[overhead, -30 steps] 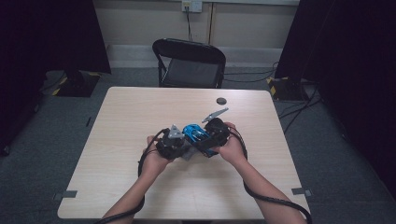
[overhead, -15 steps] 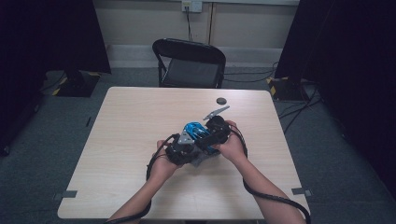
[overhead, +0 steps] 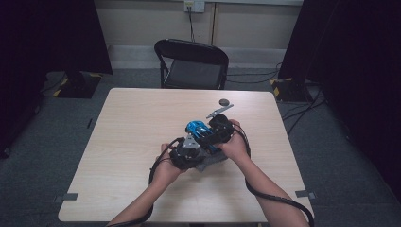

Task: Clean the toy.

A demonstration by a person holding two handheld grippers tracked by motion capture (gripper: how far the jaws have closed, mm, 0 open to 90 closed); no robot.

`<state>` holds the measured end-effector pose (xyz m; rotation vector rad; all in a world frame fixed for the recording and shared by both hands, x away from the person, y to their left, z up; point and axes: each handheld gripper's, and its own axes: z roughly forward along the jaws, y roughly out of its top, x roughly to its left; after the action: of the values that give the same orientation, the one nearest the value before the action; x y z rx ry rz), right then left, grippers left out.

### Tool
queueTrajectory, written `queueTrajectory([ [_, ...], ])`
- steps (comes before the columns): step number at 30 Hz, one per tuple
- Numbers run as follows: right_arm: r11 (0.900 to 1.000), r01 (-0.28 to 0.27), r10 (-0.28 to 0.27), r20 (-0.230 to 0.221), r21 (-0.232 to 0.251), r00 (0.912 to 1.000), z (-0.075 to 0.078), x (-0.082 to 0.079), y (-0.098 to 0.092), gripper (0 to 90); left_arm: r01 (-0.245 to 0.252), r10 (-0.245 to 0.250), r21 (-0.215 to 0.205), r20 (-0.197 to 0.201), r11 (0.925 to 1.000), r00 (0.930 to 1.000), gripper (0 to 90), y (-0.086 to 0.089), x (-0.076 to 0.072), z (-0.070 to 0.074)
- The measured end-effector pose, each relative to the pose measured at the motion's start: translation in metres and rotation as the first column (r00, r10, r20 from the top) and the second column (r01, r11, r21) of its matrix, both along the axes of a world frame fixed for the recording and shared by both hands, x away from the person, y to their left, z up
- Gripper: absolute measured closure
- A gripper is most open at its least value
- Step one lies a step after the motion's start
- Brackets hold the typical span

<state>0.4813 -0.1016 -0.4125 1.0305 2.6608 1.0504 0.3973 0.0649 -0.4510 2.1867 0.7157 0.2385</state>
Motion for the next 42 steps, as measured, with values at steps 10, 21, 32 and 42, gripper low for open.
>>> queueTrajectory([
  [10,1.000,0.026,-0.026,0.015,0.013,0.9995,0.012,0.002,-0.018,28.6,0.007,-0.008,0.030,0.022,0.9995,0.9997,76.5,0.012,-0.006,0.006],
  [21,0.992,0.123,-0.123,0.010,0.002,0.9924,0.006,0.002,-0.070,28.6,-0.156,0.155,0.022,0.045,0.9875,0.9869,76.3,0.085,0.008,0.018],
  [32,0.971,0.226,-0.227,-0.014,-0.077,0.9737,-0.024,-0.001,-0.119,28.6,-0.352,0.349,0.044,0.062,0.9349,0.9350,75.2,0.155,0.022,-0.003],
  [42,0.959,0.255,-0.262,-0.038,-0.126,0.9645,-0.055,-0.001,-0.130,28.5,-0.372,0.373,0.045,0.005,0.9270,0.9280,73.0,0.153,0.036,-0.026],
])
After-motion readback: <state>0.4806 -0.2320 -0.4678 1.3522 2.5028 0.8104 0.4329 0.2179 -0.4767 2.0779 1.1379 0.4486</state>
